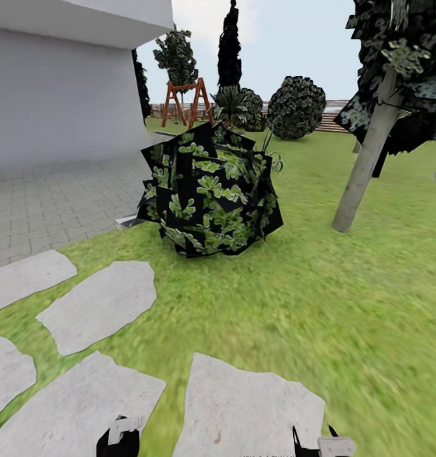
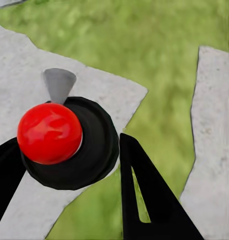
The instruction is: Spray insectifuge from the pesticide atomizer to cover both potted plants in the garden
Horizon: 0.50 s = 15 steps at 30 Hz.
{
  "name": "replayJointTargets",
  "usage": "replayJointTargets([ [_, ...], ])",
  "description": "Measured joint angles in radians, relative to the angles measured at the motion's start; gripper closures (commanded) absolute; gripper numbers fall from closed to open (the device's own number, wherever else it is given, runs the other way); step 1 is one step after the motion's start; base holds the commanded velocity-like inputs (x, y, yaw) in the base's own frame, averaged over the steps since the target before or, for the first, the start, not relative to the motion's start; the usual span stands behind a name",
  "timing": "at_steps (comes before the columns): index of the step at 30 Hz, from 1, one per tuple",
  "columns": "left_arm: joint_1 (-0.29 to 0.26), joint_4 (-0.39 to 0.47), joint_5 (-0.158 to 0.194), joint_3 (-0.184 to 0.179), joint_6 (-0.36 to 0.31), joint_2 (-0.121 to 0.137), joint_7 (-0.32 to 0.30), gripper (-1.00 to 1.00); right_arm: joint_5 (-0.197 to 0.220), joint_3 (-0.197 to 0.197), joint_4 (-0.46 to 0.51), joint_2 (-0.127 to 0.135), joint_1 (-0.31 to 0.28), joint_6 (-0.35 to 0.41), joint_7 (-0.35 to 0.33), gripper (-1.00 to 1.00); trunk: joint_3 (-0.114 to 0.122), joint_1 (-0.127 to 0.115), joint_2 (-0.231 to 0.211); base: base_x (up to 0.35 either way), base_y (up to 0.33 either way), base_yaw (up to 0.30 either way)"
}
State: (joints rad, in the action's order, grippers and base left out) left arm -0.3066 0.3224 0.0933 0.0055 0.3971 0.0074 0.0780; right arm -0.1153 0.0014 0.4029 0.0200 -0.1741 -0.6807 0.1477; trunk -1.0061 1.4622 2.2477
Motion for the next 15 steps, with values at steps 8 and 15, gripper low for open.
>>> replayJointTargets([
  [8,0.0,0.0,0.0,0.0,0.0,0.0,0.0,1.0,0.0,0.0,-0.001,0.0,0.0,0.001,0.0,-1.0,0.0,0.0,0.0,0.0,0.0,-0.269],
  [15,0.0,0.0,0.0,0.0,0.0,0.0,0.0,1.0,0.0,0.0,-0.001,0.0,0.0,0.001,0.0,-1.0,0.0,0.0,0.0,0.0,0.0,-0.269],
])
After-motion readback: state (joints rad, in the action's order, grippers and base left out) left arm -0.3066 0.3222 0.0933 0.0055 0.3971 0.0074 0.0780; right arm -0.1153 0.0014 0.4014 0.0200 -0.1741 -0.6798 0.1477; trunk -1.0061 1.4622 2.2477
